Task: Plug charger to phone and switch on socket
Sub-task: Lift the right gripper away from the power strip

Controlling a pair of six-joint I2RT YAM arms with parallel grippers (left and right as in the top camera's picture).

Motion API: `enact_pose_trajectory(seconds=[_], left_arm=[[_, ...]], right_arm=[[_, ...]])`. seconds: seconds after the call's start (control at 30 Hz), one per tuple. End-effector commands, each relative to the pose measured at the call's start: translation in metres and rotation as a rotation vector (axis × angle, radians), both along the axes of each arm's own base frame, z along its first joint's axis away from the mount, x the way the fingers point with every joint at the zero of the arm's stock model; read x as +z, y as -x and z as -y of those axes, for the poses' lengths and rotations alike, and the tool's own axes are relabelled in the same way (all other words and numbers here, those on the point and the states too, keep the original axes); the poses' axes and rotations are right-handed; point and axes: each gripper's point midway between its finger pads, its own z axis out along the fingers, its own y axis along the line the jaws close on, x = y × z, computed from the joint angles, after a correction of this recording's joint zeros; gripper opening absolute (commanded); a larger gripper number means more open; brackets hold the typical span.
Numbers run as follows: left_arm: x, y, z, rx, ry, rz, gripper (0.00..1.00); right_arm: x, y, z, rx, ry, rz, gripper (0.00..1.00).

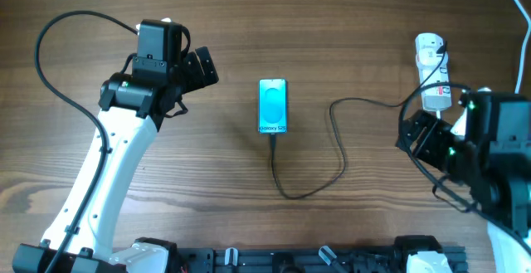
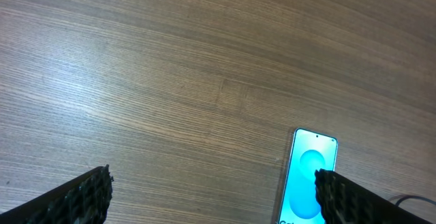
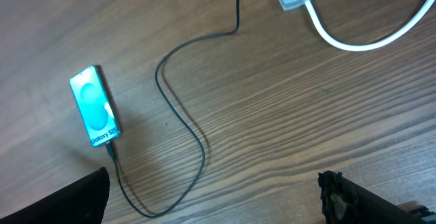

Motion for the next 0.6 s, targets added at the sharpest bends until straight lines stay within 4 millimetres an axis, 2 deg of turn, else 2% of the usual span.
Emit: enact_pose_trajectory(seconds=[0.0, 0.07, 0.13, 0.2, 0.3, 0.33, 0.4, 0.57], left_arm=[[0.003, -0.001, -0.002, 0.013, -0.008, 0.01, 1.0], [0.003, -0.001, -0.002, 0.013, -0.008, 0.01, 1.0], [0.003, -0.001, -0.002, 0.013, -0.008, 0.01, 1.0], [0.003, -0.001, -0.002, 0.013, -0.008, 0.01, 1.0], [0.003, -0.001, -0.002, 0.013, -0.008, 0.01, 1.0], [0.003, -0.001, -0.002, 0.013, -0.008, 0.01, 1.0], [0.003, -0.001, -0.002, 0.013, -0.008, 0.01, 1.0], [0.003, -0.001, -0.002, 0.013, -0.008, 0.01, 1.0]], right_arm=[[-0.009, -0.004, -0.007, 0.058, -0.011, -0.048, 1.0], [-0.012, -0.012, -0.015, 0.136, -0.021, -0.053, 1.0], [0.001, -0.016, -0.017, 0.192, 0.005, 0.034, 1.0], [0.02, -0.008, -0.017, 0.23, 0.034, 0.135, 1.0], [0.052, 0.017, -0.017, 0.271, 0.084, 0.31, 1.0], [0.063, 0.031, -0.018, 0.283, 0.088, 0.381, 1.0], [0.076, 0.05, -0.019, 0.289, 0.097, 0.469, 1.0], [0.087, 0.074, -0.019, 0.353, 0.18, 0.592, 1.0]])
